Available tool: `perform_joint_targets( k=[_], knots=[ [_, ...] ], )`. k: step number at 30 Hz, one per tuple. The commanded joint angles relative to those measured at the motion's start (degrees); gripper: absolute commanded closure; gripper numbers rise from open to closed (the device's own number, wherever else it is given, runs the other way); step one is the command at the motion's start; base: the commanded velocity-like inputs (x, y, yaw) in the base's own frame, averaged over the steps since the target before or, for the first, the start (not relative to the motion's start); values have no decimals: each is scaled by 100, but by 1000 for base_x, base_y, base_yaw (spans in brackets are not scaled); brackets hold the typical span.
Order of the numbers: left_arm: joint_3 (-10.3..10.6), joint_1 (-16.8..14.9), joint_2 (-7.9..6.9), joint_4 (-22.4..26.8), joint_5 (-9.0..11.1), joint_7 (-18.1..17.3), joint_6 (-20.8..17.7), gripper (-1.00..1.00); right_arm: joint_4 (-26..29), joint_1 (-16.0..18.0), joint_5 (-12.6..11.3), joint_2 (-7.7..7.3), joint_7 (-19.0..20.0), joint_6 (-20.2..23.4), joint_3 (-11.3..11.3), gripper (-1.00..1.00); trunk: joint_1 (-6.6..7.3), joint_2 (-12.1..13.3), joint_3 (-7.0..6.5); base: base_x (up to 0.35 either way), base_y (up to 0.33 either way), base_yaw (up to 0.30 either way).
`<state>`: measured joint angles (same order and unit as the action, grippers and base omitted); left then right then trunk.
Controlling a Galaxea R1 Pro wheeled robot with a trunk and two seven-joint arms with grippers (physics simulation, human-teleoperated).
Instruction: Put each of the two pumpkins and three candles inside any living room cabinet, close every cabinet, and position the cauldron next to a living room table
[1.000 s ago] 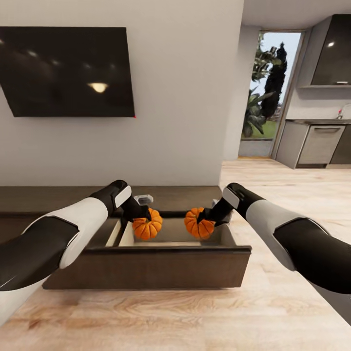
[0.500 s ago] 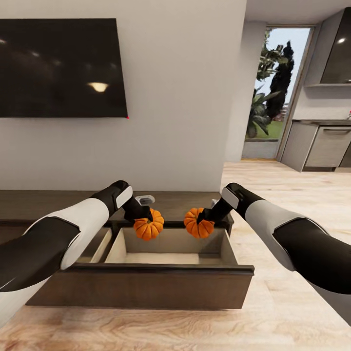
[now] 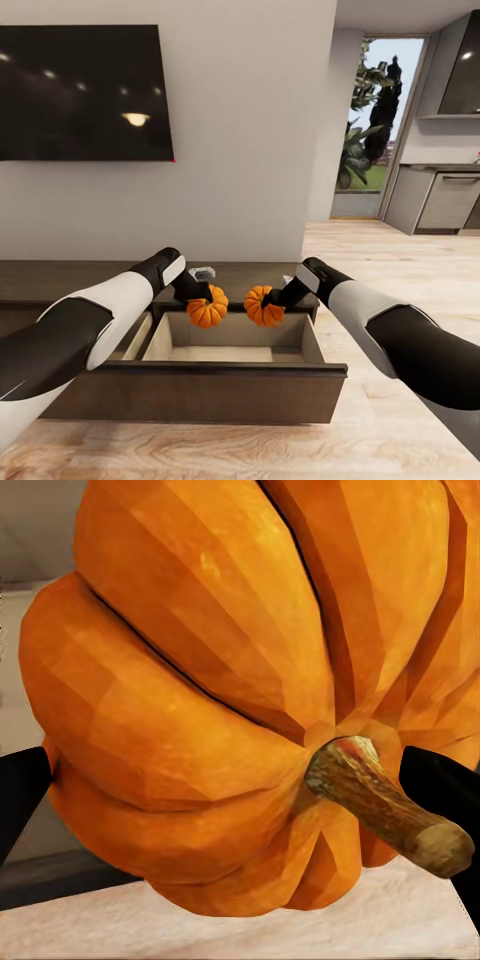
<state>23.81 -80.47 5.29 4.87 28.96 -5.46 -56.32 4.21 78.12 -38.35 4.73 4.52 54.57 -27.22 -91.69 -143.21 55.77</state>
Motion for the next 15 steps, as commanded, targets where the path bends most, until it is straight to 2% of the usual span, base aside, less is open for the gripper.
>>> perform_joint_targets(
  k=[1,4,10,15],
  knots=[
    [54,-3,-2,-12,-8,-58,80,100,2,5,20,46,48,-28,-28,100,1,-3,6,0,0,0],
    [54,-3,-2,-33,-10,-60,274,100,-48,-10,20,108,48,-327,-28,100,1,-3,6,0,0,0],
    [54,0,-3,-44,-13,-60,328,100,-117,-48,20,129,47,-691,-29,100,1,-3,6,12,0,0],
    [54,0,-2,-47,-14,-60,325,100,-122,-48,20,133,47,-724,-29,100,1,-3,6,196,0,0]
  ],
)
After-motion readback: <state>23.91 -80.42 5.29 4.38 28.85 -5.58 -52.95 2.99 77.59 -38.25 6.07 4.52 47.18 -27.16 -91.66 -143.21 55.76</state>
